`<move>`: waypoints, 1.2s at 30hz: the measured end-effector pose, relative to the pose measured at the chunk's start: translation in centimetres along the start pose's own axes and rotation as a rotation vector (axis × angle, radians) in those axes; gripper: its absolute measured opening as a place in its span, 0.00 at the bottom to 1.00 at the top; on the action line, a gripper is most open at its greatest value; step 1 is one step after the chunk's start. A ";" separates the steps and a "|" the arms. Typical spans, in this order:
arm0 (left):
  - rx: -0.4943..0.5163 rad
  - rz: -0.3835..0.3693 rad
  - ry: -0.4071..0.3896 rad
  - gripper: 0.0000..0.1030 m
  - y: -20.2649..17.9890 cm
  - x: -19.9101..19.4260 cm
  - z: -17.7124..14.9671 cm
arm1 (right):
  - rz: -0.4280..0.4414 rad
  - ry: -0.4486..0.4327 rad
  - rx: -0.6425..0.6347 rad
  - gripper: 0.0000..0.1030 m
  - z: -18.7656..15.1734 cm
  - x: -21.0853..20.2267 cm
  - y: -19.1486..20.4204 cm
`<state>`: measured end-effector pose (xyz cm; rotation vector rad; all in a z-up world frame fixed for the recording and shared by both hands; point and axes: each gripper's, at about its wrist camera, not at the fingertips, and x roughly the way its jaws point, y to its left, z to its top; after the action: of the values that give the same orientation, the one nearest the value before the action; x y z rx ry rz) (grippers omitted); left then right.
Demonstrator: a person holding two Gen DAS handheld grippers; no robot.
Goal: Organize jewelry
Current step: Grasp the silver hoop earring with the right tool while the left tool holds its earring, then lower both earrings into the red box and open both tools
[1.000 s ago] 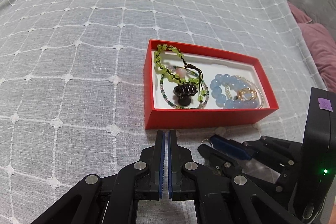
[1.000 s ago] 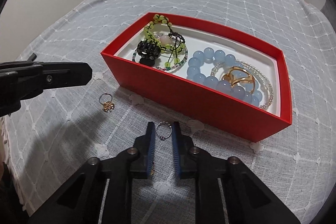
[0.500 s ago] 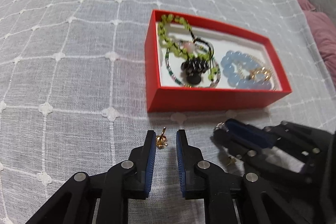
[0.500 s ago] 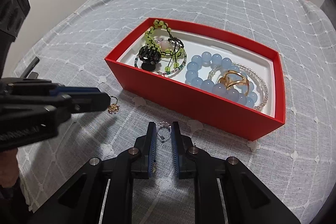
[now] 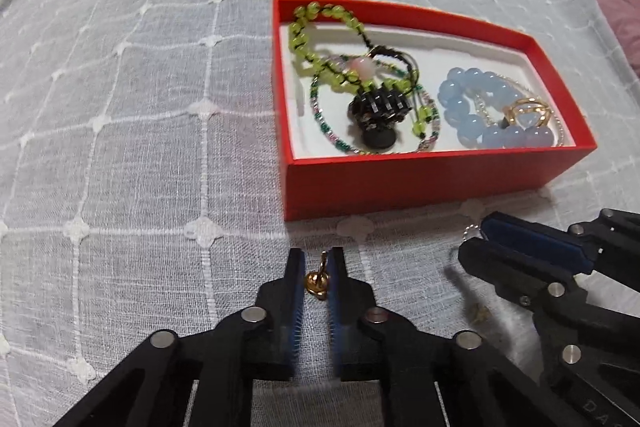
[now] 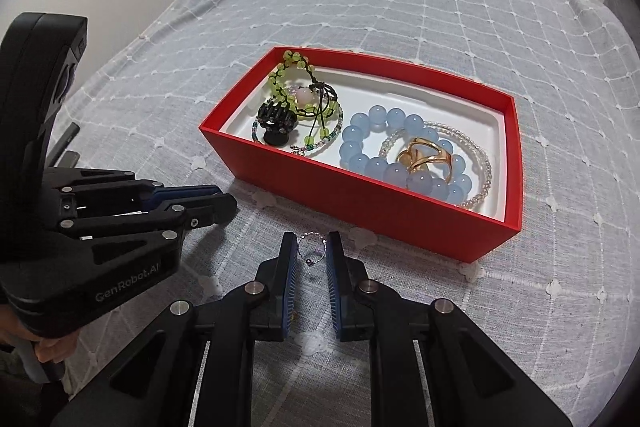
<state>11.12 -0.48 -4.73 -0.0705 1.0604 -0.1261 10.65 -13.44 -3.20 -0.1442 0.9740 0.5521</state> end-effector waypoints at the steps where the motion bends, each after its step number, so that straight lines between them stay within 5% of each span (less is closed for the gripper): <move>1: 0.003 -0.003 -0.009 0.00 0.1 -0.2 0.1 | 0.001 -0.002 0.000 0.15 0.0 -0.1 0.0; 16: -0.109 -0.094 -0.054 0.00 2.8 -2.7 0.7 | 0.034 -0.029 0.025 0.15 0.3 -1.8 -0.7; 36: -0.120 -0.163 -0.143 0.00 2.7 -5.6 1.0 | 0.121 -0.083 0.053 0.15 0.6 -5.3 -1.1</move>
<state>9.44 2.95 0.28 -0.2706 0.9182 -0.2017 9.35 -16.21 1.30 -0.0150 0.9197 0.6385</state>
